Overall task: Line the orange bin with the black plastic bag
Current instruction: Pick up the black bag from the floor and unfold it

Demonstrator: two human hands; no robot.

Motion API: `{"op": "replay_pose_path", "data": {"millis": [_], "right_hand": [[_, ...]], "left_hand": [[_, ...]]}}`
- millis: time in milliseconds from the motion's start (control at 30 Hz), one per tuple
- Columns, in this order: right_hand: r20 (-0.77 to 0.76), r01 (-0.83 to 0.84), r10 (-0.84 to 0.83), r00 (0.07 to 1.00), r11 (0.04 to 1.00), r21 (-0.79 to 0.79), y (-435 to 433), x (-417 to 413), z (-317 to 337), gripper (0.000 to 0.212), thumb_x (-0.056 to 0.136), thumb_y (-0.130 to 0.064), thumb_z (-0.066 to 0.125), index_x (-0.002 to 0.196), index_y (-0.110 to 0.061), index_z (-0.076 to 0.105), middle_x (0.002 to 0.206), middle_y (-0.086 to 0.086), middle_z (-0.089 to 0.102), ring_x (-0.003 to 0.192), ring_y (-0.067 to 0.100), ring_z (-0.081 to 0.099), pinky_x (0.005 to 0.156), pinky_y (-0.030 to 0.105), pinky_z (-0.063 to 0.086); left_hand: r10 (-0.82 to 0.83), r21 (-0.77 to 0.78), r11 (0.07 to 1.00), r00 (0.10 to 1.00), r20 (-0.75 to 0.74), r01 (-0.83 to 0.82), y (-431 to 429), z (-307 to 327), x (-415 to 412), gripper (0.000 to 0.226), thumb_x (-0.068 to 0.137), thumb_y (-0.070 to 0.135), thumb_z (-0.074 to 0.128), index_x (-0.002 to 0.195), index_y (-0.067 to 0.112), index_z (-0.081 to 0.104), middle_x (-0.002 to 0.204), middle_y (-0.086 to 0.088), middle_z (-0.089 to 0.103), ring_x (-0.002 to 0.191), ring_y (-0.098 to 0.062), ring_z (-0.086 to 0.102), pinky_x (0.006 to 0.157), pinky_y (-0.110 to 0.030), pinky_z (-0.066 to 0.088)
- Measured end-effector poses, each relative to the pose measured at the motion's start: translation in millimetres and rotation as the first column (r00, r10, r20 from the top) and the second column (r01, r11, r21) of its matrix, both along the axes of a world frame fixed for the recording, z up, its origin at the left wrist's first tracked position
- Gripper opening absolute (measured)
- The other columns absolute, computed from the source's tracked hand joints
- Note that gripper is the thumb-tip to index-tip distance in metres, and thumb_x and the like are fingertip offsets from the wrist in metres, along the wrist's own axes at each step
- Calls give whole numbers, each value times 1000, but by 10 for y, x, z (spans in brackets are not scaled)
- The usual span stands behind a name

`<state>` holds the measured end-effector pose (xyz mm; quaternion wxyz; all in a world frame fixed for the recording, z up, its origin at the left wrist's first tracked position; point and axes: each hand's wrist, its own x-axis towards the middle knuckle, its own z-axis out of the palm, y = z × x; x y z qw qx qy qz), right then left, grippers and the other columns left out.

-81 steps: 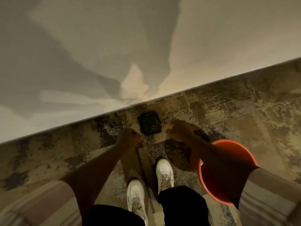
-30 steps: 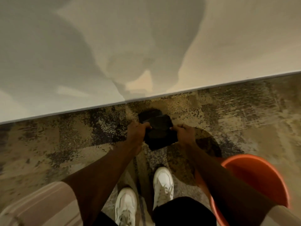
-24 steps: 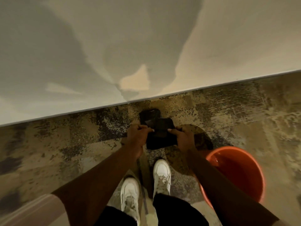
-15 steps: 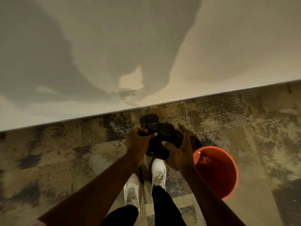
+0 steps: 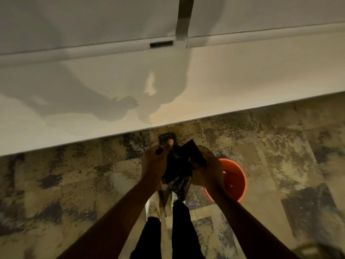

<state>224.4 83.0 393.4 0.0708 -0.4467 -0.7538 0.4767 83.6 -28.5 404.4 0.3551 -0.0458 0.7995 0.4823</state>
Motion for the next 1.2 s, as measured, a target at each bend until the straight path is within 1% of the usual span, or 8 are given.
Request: {"op": "replay_pose_path", "data": {"millis": [167, 267, 467, 567, 667, 833, 1067, 1200], "right_hand": [[-67, 175, -184, 981, 976, -126, 21, 180, 491, 26, 93, -25, 79, 73, -12, 72, 56, -9, 69, 49, 3, 59, 50, 17, 43], [-86, 309, -346, 934, 907, -285, 71, 277, 729, 27, 94, -20, 79, 86, 6, 76, 70, 19, 74, 61, 18, 65, 57, 30, 49], [37, 387, -411, 911, 817, -428, 205, 330, 951, 15, 96, -13, 76, 98, 1, 79, 85, 19, 78, 74, 36, 76, 63, 34, 61], [80, 291, -279, 957, 922, -254, 179, 360, 993, 16, 92, -10, 77, 107, -7, 77, 97, 18, 80, 93, 47, 76, 76, 42, 60], [96, 64, -60, 994, 997, -37, 34, 387, 1202, 65, 84, -23, 86, 142, -13, 58, 128, -2, 66, 114, 19, 64, 79, 21, 50], [-30, -177, 202, 979, 913, 367, -409, 361, 1532, 78, 81, -52, 72, 141, -4, 58, 132, 16, 64, 118, 12, 42, 95, 41, 37], [-16, 279, -279, 960, 960, -23, -456, 393, 1336, 17, 97, -2, 66, 87, -13, 74, 67, -9, 73, 63, 4, 69, 63, 27, 52], [-23, 476, -583, 812, 684, -553, -323, 530, 1359, 29, 90, 13, 62, 87, -8, 81, 101, 32, 76, 78, 34, 72, 71, 41, 56]], "left_hand": [[-158, 89, 985, 984, 86, 150, -306, 499, -100, 49, 73, 53, 88, 87, 8, 79, 81, -8, 81, 77, -21, 78, 70, -36, 62], [-341, 232, 924, 930, 135, 305, -547, 746, -185, 60, 57, 46, 94, 106, 12, 81, 100, -4, 85, 95, -22, 82, 82, -36, 67], [-517, 328, 834, 836, 186, 443, -804, 1086, -261, 62, 57, 25, 93, 116, 16, 77, 110, -4, 84, 102, -18, 81, 83, -33, 67], [-383, 294, 903, 895, 227, 312, -758, 1202, -187, 55, 62, 32, 89, 113, 12, 81, 100, -10, 85, 89, -25, 83, 70, -34, 66], [-229, 211, 961, 938, 261, 176, -617, 1320, -107, 36, 81, 35, 86, 100, 6, 83, 67, -2, 80, 51, -13, 74, 44, -21, 53], [-266, 194, 953, 950, 165, 233, -485, 1415, 23, 21, 93, 30, 79, 97, 10, 82, 49, 13, 69, 38, 1, 62, 39, -12, 44], [-421, 129, 898, 906, -29, 421, -548, 1622, 41, 110, 64, 97, 64, 84, -11, 65, 68, -14, 57, 63, -22, 55, 63, -37, 39], [-636, 62, 748, 740, -219, 661, -767, 1678, 12, 77, 62, 88, 75, 72, 12, 69, 67, -4, 71, 61, -22, 70, 62, -44, 53]]}}
